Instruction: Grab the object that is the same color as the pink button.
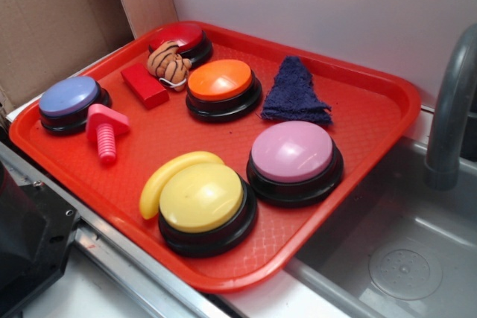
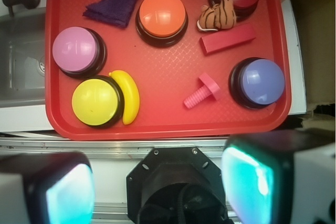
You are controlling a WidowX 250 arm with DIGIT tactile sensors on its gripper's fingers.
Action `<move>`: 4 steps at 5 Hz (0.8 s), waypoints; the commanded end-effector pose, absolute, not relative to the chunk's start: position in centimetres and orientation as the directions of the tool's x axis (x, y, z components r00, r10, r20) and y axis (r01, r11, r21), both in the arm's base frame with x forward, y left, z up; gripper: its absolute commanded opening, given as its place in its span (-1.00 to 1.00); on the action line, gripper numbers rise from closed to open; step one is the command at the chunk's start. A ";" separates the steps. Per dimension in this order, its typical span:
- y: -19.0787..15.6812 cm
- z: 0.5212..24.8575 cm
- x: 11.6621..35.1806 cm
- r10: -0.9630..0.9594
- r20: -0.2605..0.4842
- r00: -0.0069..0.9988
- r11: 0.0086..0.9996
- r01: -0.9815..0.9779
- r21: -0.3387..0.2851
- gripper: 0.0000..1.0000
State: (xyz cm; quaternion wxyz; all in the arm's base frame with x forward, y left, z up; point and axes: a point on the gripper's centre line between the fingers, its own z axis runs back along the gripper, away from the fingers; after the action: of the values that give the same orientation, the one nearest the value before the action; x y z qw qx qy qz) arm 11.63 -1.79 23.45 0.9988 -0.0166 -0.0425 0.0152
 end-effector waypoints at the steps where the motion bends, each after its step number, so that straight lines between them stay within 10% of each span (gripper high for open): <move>1: -1.8 23.5 11.6 0.032 0.084 0.996 0.999 -0.029 -0.035 1.00; 4: 0.7 16.0 13.4 0.544 0.069 0.836 0.837 -0.536 -0.111 1.00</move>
State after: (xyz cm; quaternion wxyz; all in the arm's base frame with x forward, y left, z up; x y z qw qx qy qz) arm 13.09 0.55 15.40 0.9581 -0.0408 -0.0385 0.2810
